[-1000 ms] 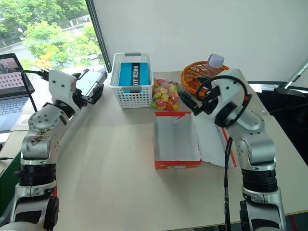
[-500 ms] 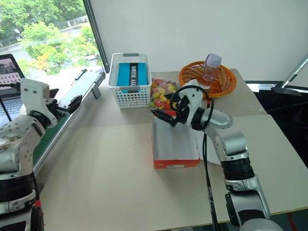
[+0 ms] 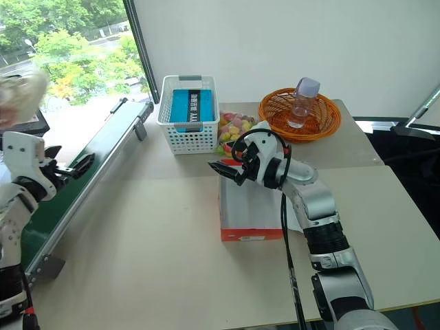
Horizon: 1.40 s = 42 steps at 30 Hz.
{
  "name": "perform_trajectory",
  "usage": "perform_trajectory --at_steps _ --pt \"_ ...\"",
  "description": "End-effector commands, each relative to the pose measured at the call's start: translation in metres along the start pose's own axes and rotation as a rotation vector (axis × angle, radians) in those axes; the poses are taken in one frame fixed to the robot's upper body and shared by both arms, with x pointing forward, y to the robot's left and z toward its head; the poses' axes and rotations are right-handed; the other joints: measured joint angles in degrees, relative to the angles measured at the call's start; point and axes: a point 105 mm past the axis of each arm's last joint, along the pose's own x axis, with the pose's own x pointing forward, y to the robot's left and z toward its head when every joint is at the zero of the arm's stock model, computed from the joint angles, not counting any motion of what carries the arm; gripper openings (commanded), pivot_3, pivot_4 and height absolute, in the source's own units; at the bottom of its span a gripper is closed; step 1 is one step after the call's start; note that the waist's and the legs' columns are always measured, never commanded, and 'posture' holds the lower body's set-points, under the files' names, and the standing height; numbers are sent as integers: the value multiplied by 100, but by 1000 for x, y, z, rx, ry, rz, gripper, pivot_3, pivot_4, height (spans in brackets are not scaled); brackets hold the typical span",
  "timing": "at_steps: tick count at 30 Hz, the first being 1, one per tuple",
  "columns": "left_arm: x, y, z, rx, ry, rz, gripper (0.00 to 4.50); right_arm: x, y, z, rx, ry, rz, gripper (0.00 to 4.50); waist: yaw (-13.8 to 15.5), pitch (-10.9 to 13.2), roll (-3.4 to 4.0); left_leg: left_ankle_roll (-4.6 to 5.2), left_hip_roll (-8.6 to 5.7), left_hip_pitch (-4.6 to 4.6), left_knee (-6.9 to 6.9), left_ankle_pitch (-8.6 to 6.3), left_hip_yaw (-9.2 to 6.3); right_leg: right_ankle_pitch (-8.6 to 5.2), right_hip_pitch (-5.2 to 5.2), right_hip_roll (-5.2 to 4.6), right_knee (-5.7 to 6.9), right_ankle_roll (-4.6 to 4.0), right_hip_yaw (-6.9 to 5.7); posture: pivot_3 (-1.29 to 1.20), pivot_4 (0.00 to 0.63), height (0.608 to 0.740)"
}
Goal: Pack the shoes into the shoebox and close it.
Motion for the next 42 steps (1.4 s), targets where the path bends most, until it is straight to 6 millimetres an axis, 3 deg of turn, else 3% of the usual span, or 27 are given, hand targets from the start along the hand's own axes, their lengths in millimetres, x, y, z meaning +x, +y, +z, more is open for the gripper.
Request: perform_trajectory --at_steps 1,8,15,19,24,30,38,42 --pt "16 -12 15 27 -61 -31 4280 5 6 13 -32 -35 20 4425 2 0 0 0 0 0 0 0 0 0 0 0 1 0 0 0 150 740" --pt "37 -26 12 14 -74 -82 4280 4 20 13 -34 -24 46 4425 -26 0 -1 0 -1 -4 0 0 0 1 -6 1 3 0 0 0 150 740" --pt "41 -34 15 12 -102 -92 4280 4 24 16 -21 -24 44 4425 -16 -1 -1 0 -1 -8 0 0 0 2 -12 2 10 -1 0 0 150 740" --pt "34 -20 11 26 -92 -42 4280 7 28 18 -15 -31 60 4425 -31 -1 -1 0 -1 -8 0 0 0 2 -13 2 10 -1 0 0 150 740" --pt "24 12 2 9 -56 110 4280 10 30 19 -18 -31 84 4425 -36 -1 -1 0 0 -9 0 0 0 2 -15 2 12 -2 0 0 150 740" --pt "0 41 -13 12 -22 274 4280 10 27 17 -22 -21 88 4425 -36 -1 -2 0 2 -9 0 0 1 3 -17 1 11 -2 0 0 150 740" --pt "-2 26 -37 -56 27 256 4280 13 28 18 -19 -24 103 4425 34 -2 -5 -2 2 -10 0 1 4 5 -19 -1 12 -5 -1 0 150 740" --pt "-4 8 -56 -96 83 181 4280 14 28 19 -26 -24 112 4425 25 -3 -6 -3 4 -11 0 1 4 6 -21 1 12 -7 -1 0 150 740"
